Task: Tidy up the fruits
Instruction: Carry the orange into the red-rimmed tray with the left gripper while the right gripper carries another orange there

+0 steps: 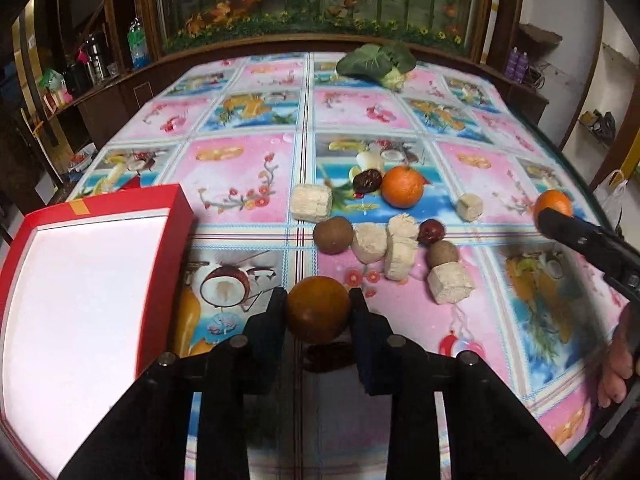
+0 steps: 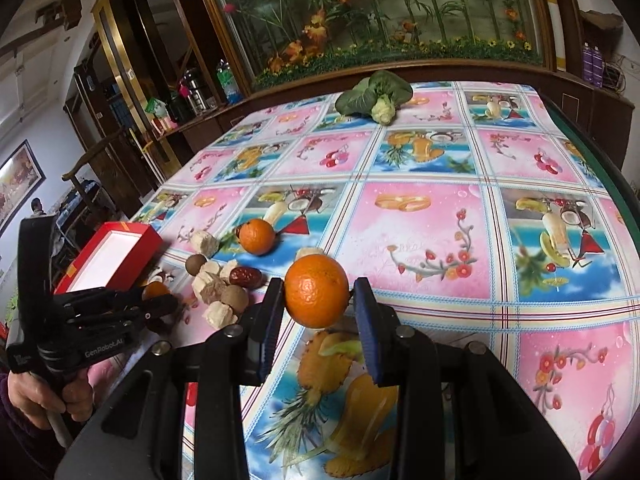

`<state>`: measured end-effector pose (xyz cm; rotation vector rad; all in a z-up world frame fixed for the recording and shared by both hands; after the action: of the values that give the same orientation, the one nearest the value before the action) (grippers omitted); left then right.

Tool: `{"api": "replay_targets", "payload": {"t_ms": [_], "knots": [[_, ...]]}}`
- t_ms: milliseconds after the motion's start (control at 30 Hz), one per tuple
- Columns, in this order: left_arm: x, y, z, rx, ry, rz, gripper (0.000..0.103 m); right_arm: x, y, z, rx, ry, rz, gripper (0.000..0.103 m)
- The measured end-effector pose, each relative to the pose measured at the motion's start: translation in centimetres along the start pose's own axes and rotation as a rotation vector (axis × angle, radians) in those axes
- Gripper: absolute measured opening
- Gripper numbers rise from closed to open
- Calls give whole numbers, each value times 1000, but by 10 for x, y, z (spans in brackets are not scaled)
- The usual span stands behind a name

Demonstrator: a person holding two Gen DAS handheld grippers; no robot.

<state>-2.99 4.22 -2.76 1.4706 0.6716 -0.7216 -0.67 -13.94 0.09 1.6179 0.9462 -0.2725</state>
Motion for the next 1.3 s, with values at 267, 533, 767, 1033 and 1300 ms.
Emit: {"api": "replay_targets", "payload": {"t_ms": [267, 533, 767, 1033, 1300], "knots": [[-59, -1, -21, -50, 0, 119, 30, -2, 3, 5, 8, -21, 22, 37], [-96, -20, -81, -121, 165, 184, 30, -3, 2, 5, -19, -59, 42, 37], [-90, -39, -128, -170, 288, 151, 30, -6, -3, -34, -97, -44, 51, 37], [-95, -58, -158, -187, 363, 143, 30, 21, -20, -167, -122, 261, -25, 38], [-89, -73, -185, -220, 393, 113, 30, 54, -35, -257, -192, 372, -92, 38]]}}
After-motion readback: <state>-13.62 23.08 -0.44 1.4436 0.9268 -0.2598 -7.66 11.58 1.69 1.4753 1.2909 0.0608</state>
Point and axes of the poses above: each gripper's, at about its wrist camera, not at the fingertips, and x roughly the way its jaws point, z to its right, y to its top, the point moved 6 cm from there along x, roughly the way its jaws point, and after that the axes turned 1 degree about y, right-handed, at the moved point
